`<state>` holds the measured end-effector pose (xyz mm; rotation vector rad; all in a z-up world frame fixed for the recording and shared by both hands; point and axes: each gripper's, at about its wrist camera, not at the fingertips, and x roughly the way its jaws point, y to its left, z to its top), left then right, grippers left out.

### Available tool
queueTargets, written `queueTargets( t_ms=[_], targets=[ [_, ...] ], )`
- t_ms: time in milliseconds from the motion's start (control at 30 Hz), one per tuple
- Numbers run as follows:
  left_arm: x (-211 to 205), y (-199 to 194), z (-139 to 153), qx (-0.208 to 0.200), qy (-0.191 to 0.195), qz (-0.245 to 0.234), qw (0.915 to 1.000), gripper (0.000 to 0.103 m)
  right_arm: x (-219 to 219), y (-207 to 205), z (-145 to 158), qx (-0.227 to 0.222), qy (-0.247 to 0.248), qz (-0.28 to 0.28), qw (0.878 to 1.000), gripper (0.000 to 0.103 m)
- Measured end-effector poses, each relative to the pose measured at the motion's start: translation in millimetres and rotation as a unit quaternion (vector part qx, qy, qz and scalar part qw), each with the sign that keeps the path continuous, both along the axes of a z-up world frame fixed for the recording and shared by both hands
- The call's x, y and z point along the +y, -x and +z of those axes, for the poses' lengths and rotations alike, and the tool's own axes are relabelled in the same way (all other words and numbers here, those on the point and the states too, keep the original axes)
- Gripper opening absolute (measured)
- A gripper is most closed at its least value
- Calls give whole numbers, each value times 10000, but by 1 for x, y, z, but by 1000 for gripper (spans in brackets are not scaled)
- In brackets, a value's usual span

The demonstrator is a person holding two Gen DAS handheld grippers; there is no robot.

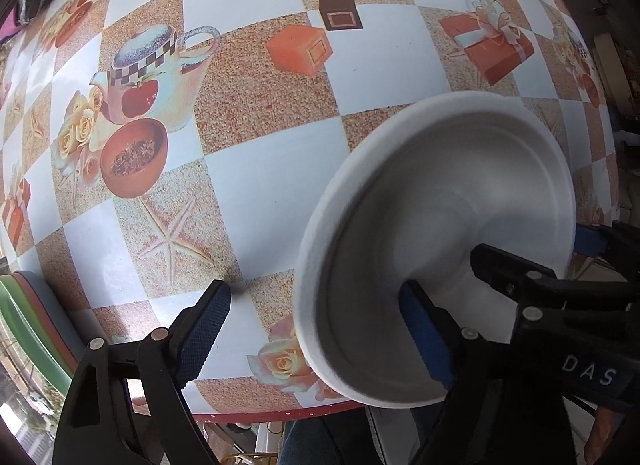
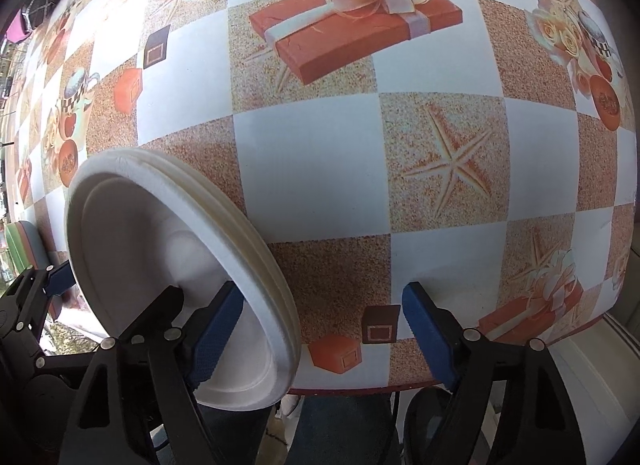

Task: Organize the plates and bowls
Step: 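Close the left tool on the bowl stack rim while the right tool grips it too, then lift the white bowl stack with both tools toward the plate stack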

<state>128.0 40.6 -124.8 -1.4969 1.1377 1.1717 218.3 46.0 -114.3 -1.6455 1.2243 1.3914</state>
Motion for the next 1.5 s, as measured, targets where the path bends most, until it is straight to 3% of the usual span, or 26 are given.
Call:
queueTargets(
  t_ms=[33,100,167,700,1167,1500],
  targets=[
    [-1,-2,3,-21,-43,-14,10000,79,-1,2,1,50,-4,-11,10000,68],
    [-2,-6,8,-70,-144,-118,9998,61,-3,5,5,205,12,-47,9998,56],
    [-1,-9,12,-203,-254,-212,9992,42,-6,9,7,454,136,-161,9987,28],
    [-33,33,11,-331,-369,124,9987,38,-19,41,3,425,236,58,9988,28],
    [-95,106,7,-255,-398,602,9971,41,-53,136,-3,239,122,988,9947,30],
    [-136,160,6,-184,-431,1065,9932,41,-82,205,-4,216,116,1364,9904,30]
  ],
)
